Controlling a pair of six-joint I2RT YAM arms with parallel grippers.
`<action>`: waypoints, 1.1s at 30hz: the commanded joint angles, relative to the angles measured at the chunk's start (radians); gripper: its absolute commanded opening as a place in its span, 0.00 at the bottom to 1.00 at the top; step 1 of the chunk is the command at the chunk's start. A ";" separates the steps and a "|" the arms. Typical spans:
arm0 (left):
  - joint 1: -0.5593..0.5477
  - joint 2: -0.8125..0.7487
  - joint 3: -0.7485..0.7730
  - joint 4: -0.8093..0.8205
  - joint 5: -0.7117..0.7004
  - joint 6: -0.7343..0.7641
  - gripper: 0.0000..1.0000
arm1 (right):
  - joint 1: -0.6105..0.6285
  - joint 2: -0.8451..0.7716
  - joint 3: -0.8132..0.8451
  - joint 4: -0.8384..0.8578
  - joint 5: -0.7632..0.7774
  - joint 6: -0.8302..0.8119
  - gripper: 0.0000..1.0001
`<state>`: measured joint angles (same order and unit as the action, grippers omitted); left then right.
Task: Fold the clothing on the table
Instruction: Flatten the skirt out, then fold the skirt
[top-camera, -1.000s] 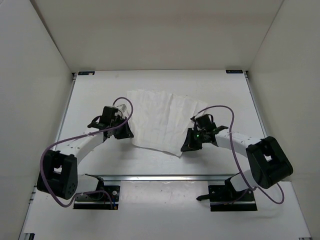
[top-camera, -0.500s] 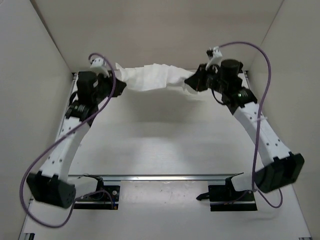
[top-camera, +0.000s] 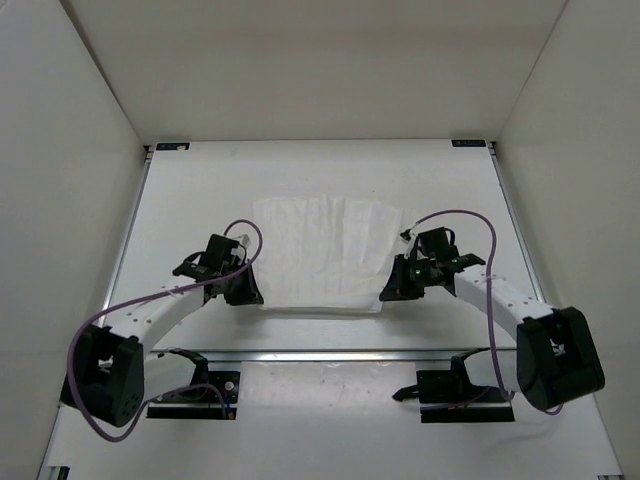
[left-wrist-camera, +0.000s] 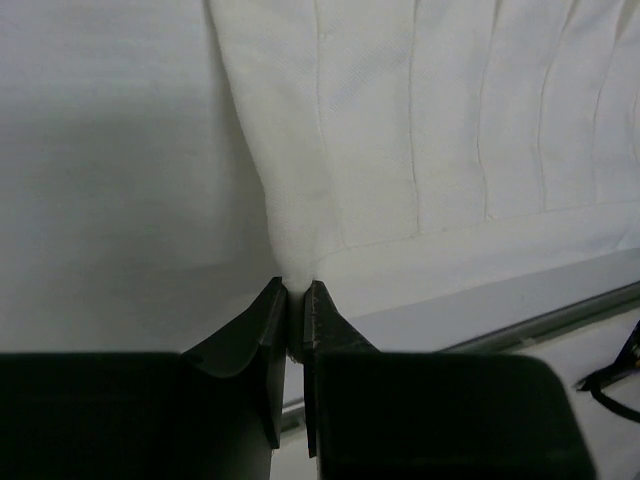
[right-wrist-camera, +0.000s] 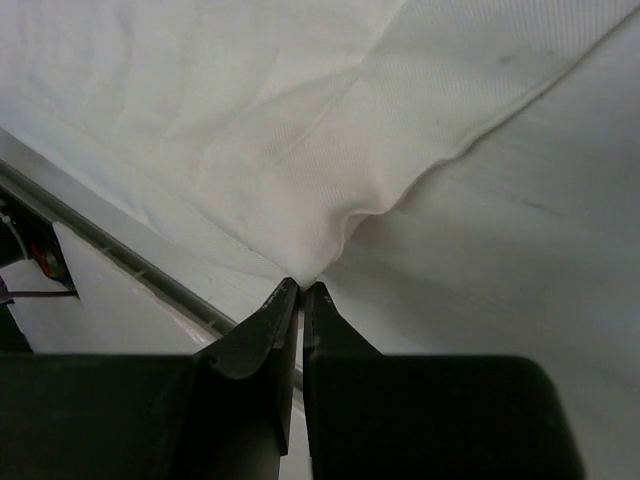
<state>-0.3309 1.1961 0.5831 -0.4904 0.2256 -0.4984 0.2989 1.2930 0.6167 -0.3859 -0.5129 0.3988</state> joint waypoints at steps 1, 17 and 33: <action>-0.051 -0.100 0.024 -0.178 -0.072 0.005 0.00 | 0.022 -0.134 0.003 -0.108 0.048 0.041 0.00; -0.094 -0.518 0.176 -0.416 -0.031 -0.160 0.00 | -0.107 -0.595 0.115 -0.597 -0.044 0.034 0.00; 0.052 -0.039 0.328 -0.068 0.015 -0.043 0.00 | -0.271 -0.211 0.219 -0.341 -0.079 -0.071 0.00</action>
<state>-0.3264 1.0790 0.8387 -0.6670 0.3424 -0.5983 0.0654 0.9920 0.7856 -0.8303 -0.6636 0.3836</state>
